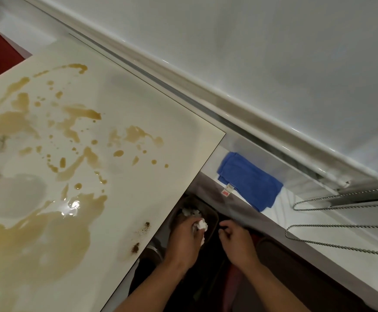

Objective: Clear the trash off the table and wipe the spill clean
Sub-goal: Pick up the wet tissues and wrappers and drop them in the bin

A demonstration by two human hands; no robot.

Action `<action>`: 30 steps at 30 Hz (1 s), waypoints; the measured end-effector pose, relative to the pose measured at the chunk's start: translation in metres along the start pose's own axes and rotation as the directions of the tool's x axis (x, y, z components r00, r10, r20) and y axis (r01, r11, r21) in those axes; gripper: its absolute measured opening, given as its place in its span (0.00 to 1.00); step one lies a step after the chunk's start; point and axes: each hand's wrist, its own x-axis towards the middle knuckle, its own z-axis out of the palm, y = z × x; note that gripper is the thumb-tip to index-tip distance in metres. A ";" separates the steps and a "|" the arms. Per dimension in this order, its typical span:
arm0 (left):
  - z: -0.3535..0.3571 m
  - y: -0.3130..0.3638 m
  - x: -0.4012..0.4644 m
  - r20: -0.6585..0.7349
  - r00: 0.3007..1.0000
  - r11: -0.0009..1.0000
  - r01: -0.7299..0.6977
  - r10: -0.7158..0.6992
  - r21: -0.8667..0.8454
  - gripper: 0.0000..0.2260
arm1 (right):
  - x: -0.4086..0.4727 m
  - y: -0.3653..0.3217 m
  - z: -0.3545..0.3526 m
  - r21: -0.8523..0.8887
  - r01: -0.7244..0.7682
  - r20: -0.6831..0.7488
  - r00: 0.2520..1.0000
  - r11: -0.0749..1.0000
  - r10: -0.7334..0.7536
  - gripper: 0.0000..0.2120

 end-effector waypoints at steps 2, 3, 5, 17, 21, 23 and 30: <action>0.009 -0.006 0.013 0.049 0.997 0.997 0.057 -0.055 -0.049 0.11 | -0.008 0.006 -0.007 0.015 0.003 -0.011 1.000 1.000 -0.002 0.09; 0.013 -0.009 0.019 0.066 0.996 0.997 0.070 -0.067 -0.039 0.12 | -0.012 0.009 -0.010 0.023 0.007 -0.022 1.000 1.000 -0.007 0.09; 0.019 -0.014 0.029 0.064 0.997 0.998 0.048 -0.050 0.032 0.15 | -0.019 0.016 -0.016 0.018 0.014 -0.035 0.999 1.000 -0.014 0.09; -0.023 0.025 -0.020 0.121 0.988 0.962 -0.121 0.094 0.243 0.20 | -0.051 -0.041 -0.066 0.117 0.169 -0.024 0.986 0.979 -0.167 0.12; -0.068 0.053 -0.061 0.133 0.980 0.953 -0.180 0.151 0.243 0.20 | -0.067 -0.088 -0.091 0.175 0.256 -0.026 0.966 0.951 -0.256 0.10; -0.091 0.062 -0.081 0.119 0.982 0.959 -0.172 0.148 0.224 0.20 | -0.076 -0.111 -0.099 0.175 0.313 -0.027 0.949 0.934 -0.313 0.10; -0.161 0.063 -0.134 -0.030 0.997 0.993 -0.070 0.073 0.092 0.16 | -0.097 -0.190 -0.102 0.161 0.432 0.062 0.893 0.887 -0.446 0.09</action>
